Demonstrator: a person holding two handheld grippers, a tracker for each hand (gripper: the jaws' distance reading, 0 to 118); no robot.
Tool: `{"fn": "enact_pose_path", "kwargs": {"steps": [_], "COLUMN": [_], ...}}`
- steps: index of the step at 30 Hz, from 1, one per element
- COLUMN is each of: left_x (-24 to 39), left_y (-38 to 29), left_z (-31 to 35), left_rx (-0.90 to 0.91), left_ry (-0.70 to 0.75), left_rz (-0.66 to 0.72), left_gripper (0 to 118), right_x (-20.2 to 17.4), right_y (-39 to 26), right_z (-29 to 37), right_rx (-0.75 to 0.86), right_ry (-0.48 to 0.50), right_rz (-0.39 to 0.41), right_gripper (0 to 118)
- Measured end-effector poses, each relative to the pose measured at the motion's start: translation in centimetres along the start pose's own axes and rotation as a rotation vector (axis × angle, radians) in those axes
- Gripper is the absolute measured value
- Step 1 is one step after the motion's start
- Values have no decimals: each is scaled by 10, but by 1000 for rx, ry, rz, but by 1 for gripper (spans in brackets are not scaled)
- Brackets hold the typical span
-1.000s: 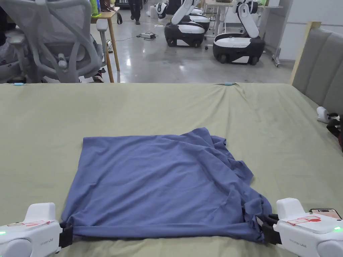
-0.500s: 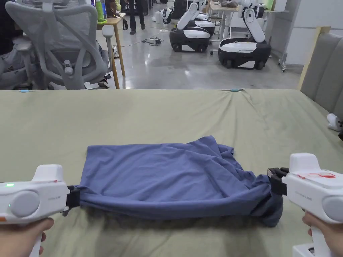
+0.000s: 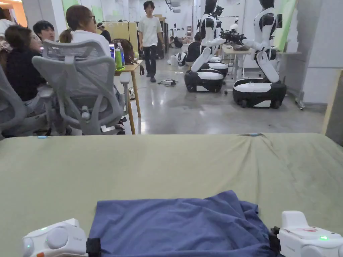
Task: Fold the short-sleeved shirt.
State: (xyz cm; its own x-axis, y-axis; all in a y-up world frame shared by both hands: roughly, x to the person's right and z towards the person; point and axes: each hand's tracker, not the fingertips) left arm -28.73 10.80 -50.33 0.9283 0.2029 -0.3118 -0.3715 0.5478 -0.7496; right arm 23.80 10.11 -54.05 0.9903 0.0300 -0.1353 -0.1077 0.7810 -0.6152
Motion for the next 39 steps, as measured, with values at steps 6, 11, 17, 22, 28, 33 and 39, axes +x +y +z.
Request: {"fn": "enact_pose_path", "kwargs": {"steps": [6, 11, 17, 22, 28, 33, 39], "left_x": [19, 39, 52, 44, 16, 3, -14], "left_y": [-52, -118, -170, -186, -185, -151, -98], "left_z": [74, 118, 131, 130, 110, 84, 30], "left_rx": [383, 570, 514, 439, 337, 286, 212], "left_ry": [-28, -20, -53, -53, -29, 20, 46], "left_rz": [-195, -291, -298, -269, -223, -217, -144], "left_gripper": [87, 74, 0, 0, 0, 1, 107], "right_x": [-35, -71, -94, -101, -100, -95, -81], "right_y": [-10, -42, -81, -93, -99, -95, -93], "right_z": [84, 142, 171, 177, 170, 160, 144], "right_rx": [147, 219, 228, 210, 176, 162, 146], "right_ry": [23, 56, 22, 34, 47, 45, 27], "right_rz": [57, -1, 30, 32, 40, 37, 27], "right_gripper": [106, 101, 0, 0, 0, 0, 0]}}
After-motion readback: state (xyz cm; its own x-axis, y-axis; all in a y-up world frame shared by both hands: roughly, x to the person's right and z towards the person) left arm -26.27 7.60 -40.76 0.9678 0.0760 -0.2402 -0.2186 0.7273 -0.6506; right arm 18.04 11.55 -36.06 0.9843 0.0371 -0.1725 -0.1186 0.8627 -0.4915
